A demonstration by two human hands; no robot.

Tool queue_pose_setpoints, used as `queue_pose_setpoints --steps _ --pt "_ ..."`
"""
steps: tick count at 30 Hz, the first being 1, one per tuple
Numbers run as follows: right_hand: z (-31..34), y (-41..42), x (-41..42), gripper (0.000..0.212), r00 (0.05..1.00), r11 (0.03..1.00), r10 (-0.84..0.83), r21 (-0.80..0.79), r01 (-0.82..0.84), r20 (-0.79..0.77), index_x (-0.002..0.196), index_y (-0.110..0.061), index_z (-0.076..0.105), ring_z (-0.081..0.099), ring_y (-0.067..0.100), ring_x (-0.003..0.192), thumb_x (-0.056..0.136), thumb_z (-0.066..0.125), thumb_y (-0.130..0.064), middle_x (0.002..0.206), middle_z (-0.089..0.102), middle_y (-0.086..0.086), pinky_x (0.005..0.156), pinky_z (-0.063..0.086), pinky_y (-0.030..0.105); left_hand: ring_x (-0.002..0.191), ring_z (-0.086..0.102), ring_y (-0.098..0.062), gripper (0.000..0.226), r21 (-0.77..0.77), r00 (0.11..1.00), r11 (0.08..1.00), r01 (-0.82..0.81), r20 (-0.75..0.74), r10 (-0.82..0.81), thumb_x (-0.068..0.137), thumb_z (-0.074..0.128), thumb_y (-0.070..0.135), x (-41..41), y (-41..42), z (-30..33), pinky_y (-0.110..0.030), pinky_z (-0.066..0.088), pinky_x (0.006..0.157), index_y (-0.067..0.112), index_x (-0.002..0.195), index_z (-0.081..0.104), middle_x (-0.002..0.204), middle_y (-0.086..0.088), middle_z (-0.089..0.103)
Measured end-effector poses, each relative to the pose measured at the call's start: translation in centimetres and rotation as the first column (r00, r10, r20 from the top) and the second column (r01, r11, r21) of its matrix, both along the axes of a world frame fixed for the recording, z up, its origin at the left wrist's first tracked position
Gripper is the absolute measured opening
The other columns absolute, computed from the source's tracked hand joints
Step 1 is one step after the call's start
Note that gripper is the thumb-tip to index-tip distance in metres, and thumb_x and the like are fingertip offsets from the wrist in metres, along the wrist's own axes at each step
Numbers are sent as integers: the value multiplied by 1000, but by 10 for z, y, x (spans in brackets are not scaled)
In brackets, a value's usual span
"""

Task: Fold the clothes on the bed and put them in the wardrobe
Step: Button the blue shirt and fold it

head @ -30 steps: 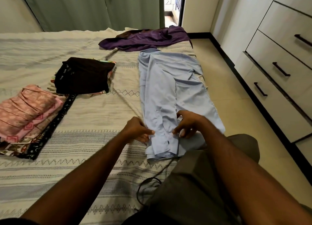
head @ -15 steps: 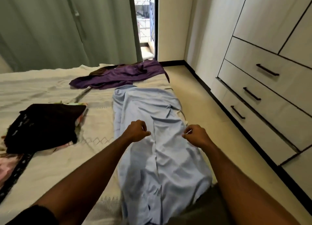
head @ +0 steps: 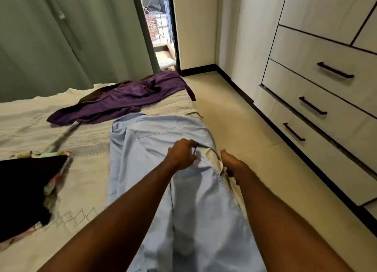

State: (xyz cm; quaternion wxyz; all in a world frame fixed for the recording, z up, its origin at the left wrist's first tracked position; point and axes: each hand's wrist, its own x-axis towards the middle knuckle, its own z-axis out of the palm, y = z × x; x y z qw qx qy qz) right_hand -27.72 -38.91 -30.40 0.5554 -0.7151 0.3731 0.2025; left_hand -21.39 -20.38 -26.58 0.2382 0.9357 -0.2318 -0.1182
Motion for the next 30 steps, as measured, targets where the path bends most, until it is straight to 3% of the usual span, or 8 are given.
queue_pose_setpoints --steps 4,10,15,19,22,24,27,30 --pt "-69 -11 32 48 961 947 -166 306 93 222 115 -29 65 74 9 91 96 43 -68 114 74 -1 71 60 26 135 43 -22 69 62 998 996 66 -25 -64 77 84 36 20 -7 -16 -45 44 100 28 138 55 146 3 49" --pt "-58 -11 78 36 808 806 -508 494 324 299 115 -4 68 71 31 94 103 49 -33 104 73 18 79 59 37 136 42 -22 88 99 994 989 113 -16 -112 68 89 47 32 -6 -31 -43 42 103 31 144 47 148 4 47" --pt "33 19 90 43 826 949 -287 30 313 485 147 1 40 43 33 138 108 41 -18 150 44 21 112 35 31 142 36 -28 130 -246 987 968 -48 -158 9 54 97 44 44 -6 -8 -47 39 114 27 158 20 159 -8 31" --pt "95 78 83 23 591 992 121 -123 -36 797 119 -19 70 67 18 104 102 57 -27 111 70 3 85 53 20 128 52 -28 113 -669 957 704 -238 -287 50 59 90 39 63 0 23 -41 56 95 21 152 29 145 -13 49" --pt "92 91 67 23 524 937 203 -319 142 827 88 -19 79 66 10 76 94 65 -36 85 75 1 72 52 25 102 65 -29 44 -732 871 495 -468 -477 118 87 70 31 79 9 46 -31 58 64 15 125 55 112 -9 68" --pt "73 83 50 22 623 878 154 -395 269 767 91 -17 75 66 20 82 90 66 -36 92 74 7 74 51 32 98 67 -33 29 -647 724 345 -680 -668 174 99 59 33 89 18 56 -44 61 66 17 122 60 115 -12 70" --pt "34 74 17 58 913 779 319 -618 -100 254 129 -24 58 59 33 116 78 74 -46 127 59 8 94 51 46 104 67 -35 44 -632 644 181 -754 -765 13 99 52 47 102 36 67 -51 57 80 14 127 64 115 -13 72" --pt "21 69 4 49 915 813 326 -565 -142 239 121 -23 64 66 30 104 78 77 -41 116 68 7 88 55 42 106 67 -34 47 -667 667 35 -745 -745 -12 102 50 44 114 66 78 -45 58 74 10 131 62 120 -17 70"
